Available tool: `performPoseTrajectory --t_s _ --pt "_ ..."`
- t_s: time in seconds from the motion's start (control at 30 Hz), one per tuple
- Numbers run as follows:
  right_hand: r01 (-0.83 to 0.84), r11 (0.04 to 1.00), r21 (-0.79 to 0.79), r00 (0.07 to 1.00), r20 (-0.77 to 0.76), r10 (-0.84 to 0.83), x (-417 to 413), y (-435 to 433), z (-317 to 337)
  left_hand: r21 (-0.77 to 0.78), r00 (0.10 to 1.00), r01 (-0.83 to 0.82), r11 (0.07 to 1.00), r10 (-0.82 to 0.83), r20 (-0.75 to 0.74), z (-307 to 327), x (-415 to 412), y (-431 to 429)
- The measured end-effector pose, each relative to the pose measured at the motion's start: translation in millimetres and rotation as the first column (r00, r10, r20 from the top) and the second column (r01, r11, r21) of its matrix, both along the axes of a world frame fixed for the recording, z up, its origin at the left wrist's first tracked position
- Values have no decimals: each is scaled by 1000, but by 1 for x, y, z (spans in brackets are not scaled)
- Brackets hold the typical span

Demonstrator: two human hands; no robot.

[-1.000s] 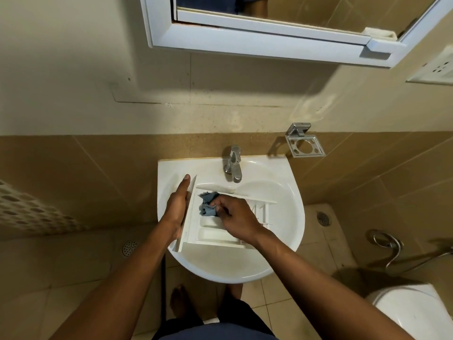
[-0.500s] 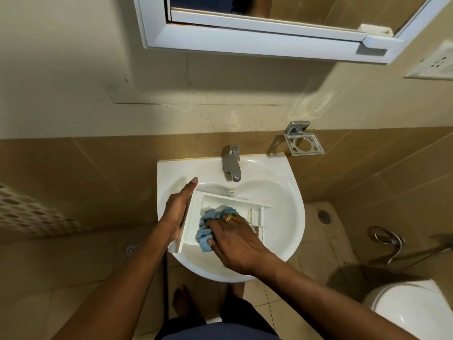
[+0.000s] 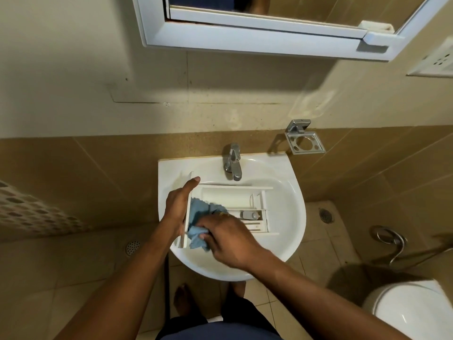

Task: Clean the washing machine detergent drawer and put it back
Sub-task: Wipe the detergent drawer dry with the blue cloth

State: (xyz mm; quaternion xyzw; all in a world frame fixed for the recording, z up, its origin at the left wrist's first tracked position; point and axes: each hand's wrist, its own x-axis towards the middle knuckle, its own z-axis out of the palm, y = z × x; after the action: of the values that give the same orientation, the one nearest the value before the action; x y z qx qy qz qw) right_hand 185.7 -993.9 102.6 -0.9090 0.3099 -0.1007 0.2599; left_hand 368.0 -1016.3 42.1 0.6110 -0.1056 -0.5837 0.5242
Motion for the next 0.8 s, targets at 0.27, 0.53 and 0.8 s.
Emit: performPoseTrajectory --t_s 0.27,0.53,0.8 --pt "58 997 54 981 -186 -47 -47 -35 -5 31 990 49 998 -45 -132 -6 26 5" --pt "452 892 31 875 181 -450 15 -70 22 -38 970 103 994 -109 -216 0 11 7" --pt "328 944 -40 944 53 -325 63 -14 -6 -36 956 -51 998 38 -289 -1 0 6"
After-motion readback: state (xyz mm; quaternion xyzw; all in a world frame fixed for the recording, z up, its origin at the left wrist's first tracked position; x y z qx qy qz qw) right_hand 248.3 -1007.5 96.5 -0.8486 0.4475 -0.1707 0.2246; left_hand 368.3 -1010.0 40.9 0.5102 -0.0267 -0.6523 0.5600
